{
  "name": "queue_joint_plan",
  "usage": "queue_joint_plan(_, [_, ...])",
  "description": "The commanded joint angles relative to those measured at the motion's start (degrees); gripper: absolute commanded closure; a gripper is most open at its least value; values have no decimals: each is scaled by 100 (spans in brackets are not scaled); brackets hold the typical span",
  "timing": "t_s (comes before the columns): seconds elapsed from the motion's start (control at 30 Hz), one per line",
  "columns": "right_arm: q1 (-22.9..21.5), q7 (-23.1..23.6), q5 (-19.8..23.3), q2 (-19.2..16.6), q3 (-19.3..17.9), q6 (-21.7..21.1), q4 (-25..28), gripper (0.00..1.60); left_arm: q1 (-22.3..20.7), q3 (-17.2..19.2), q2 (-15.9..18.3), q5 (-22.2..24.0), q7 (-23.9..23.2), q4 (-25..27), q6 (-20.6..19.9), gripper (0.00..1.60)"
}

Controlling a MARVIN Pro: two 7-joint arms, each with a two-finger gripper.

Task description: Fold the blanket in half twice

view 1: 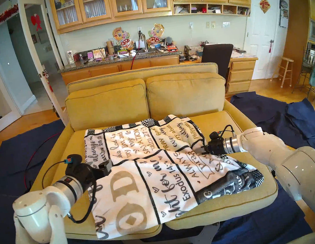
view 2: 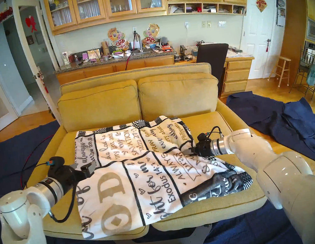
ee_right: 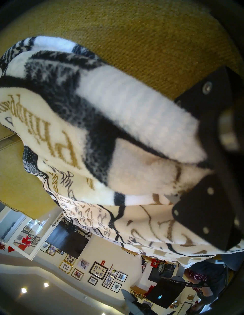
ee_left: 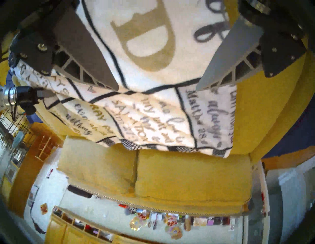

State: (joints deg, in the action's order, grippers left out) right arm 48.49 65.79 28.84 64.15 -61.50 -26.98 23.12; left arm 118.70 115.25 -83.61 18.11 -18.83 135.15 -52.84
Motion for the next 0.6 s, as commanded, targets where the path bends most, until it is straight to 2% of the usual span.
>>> queue_joint_plan(0.0, [-111,54,23,14,-24,-3,71,160,-666,876,402,329,2,-314,-216,0])
queue_joint_plan(0.07, [-110,51,22,15,-26,0,70,160,-803,1080,488,435,-40,-504,-216,0])
queue_joint_plan(0.27, [-109,50,22,16,-27,7,67,160,-1114,1379,868,689,-8,-1164,-216,0])
queue_joint_plan(0.53, [-110,54,22,16,-28,10,67,160,-1463,1470,1259,987,-32,-1988,-216,0])
queue_joint_plan(0.57, [-110,54,22,16,-28,11,67,160,-1523,1442,1313,1085,-41,-2225,-216,0])
